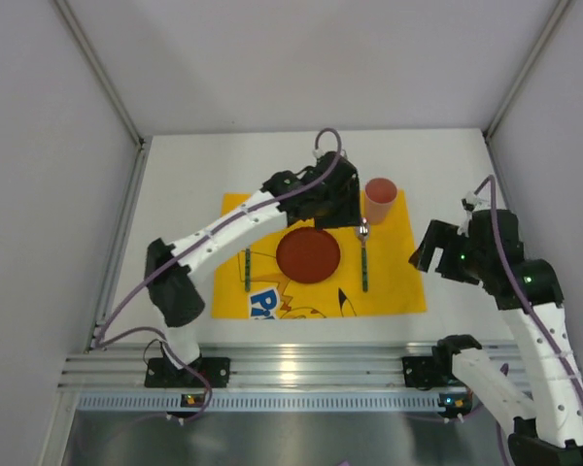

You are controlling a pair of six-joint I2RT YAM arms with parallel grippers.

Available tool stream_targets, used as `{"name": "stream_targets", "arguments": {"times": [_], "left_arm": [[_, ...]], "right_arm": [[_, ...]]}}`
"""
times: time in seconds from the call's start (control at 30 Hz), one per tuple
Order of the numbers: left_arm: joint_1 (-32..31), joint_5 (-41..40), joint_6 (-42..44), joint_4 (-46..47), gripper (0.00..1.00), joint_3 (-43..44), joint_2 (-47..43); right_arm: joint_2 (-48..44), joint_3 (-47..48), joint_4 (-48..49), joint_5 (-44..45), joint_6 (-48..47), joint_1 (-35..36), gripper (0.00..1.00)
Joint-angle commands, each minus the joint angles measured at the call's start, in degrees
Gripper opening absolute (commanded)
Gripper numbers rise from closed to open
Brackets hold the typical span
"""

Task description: Set the dinner table for one person

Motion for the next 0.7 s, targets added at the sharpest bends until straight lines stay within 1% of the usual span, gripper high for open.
{"name": "stream_targets", "arguments": {"times": [0.0,0.03,0.07,0.13,0.17,0.2,0.23,0.27,0.3,0.33,0.37,0.4,0.43,0.47,0.5,0.53,0.57,0.6,0.63,0.67], "left_arm": [[3.2,-8.3,10.7,1.4,0.64,-11.5,-14.0],[4.5,-9.0,14.6,2.5,0.64,-14.9,-16.9],[5.6,-11.6,16.9,5.0,0.67,-21.4,-23.0],[8.0,-18.7,22.5,6.6,0.8,-26.9,-28.6],[8.7,-26.4,23.9,8.4,0.84,-31.4,-33.5],[10.7,-30.7,24.7,9.8,0.94,-33.8,-35.7],[11.6,-33.9,27.3,11.3,0.95,-36.4,-37.6],[12.9,-35.1,29.8,14.7,0.95,-42.6,-41.5],[15.0,-35.4,32.7,22.8,0.94,-46.4,-43.6],[15.6,-37.4,38.4,28.6,0.92,-50.6,-47.7],[16.1,-40.1,40.6,33.6,0.91,-59.0,-49.4],[17.2,-44.0,43.0,44.4,0.91,-63.1,-51.1],[18.4,-44.4,46.5,49.2,0.91,-67.1,-54.2],[22.0,-44.1,46.8,53.8,0.92,-74.1,-55.6],[24.4,-42.6,46.0,59.6,0.93,-76.8,-56.9],[27.2,-36.6,44.1,62.4,0.93,-81.9,-59.4],[32.6,-33.3,43.2,65.7,0.93,-84.3,-60.3],[34.9,-30.6,42.2,68.4,0.93,-86.5,-61.1],[36.9,-26.2,42.2,74.8,0.93,-88.7,-60.8],[39.9,-24.9,42.0,77.2,0.93,-91.9,-60.0]], "right_arm": [[-10.3,6.5,12.4,-7.2,-1.0,-0.1,0.89],[-12.0,6.5,16.1,-6.7,-0.8,-0.1,0.99],[-13.4,5.3,17.7,-5.6,-0.6,-0.2,1.0],[-15.7,2.9,20.9,-5.4,-0.5,-0.2,1.0],[-16.0,0.4,21.5,-5.6,0.0,-0.2,1.0],[-16.4,-0.8,22.2,-5.4,0.8,-0.2,1.0],[-16.7,-2.2,22.9,-5.5,2.1,-0.2,1.0],[-17.2,-5.1,24.1,-6.5,3.4,-0.2,1.0],[-18.8,-6.6,25.5,-7.1,3.7,-0.1,1.0],[-19.8,-8.1,28.8,-7.6,4.0,-0.2,1.0],[-21.1,-11.5,30.6,-7.8,4.6,-0.2,1.0],[-23.8,-13.0,34.2,-7.6,4.9,-0.2,1.0],[-25.2,-14.2,35.8,-7.3,4.8,-0.2,1.0],[-28.1,-16.3,37.2,-5.9,4.4,-0.2,1.0],[-29.5,-17.2,39.3,-5.2,4.0,-0.1,1.0],[-30.7,-18.3,40.0,-4.4,3.5,-0.2,1.0],[-31.8,-18.6,40.3,-3.4,2.0,-0.2,1.0],[-33.4,-18.5,40.2,-3.3,0.9,-0.1,1.0],[-33.7,-18.3,39.8,-3.5,-0.2,-0.2,1.0],[-34.1,-18.0,39.2,-3.7,-1.9,-0.2,1.0]]}}
